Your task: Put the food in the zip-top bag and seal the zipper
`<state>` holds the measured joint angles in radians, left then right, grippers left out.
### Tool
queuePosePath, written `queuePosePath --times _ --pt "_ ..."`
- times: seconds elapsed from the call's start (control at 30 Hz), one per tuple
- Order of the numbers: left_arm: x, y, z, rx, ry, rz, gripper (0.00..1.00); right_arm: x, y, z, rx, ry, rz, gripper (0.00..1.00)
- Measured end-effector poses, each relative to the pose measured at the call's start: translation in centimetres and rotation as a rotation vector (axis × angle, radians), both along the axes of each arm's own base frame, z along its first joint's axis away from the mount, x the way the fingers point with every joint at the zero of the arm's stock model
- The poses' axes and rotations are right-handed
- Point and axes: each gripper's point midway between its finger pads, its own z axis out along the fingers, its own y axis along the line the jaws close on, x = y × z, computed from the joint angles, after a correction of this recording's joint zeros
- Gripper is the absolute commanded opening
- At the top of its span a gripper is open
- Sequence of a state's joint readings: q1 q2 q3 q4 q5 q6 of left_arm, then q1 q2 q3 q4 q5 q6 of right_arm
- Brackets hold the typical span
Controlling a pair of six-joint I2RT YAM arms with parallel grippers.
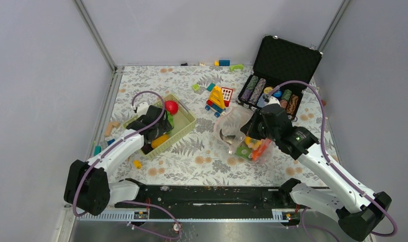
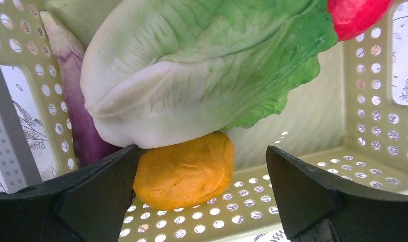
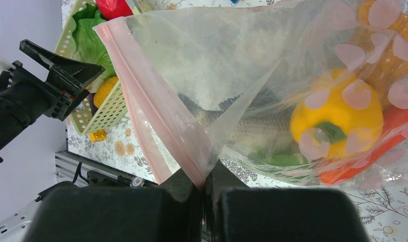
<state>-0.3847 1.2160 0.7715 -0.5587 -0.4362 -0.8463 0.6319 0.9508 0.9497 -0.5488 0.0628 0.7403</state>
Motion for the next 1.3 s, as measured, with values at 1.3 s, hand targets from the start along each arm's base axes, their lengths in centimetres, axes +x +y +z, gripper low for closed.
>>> queuePosePath --times 1.3 --pt "-1.4 -1.6 -5.4 -0.015 0.248 -0.117 0.64 0.4 0.0 -1.4 -0.056 0.018 0.016 0.0"
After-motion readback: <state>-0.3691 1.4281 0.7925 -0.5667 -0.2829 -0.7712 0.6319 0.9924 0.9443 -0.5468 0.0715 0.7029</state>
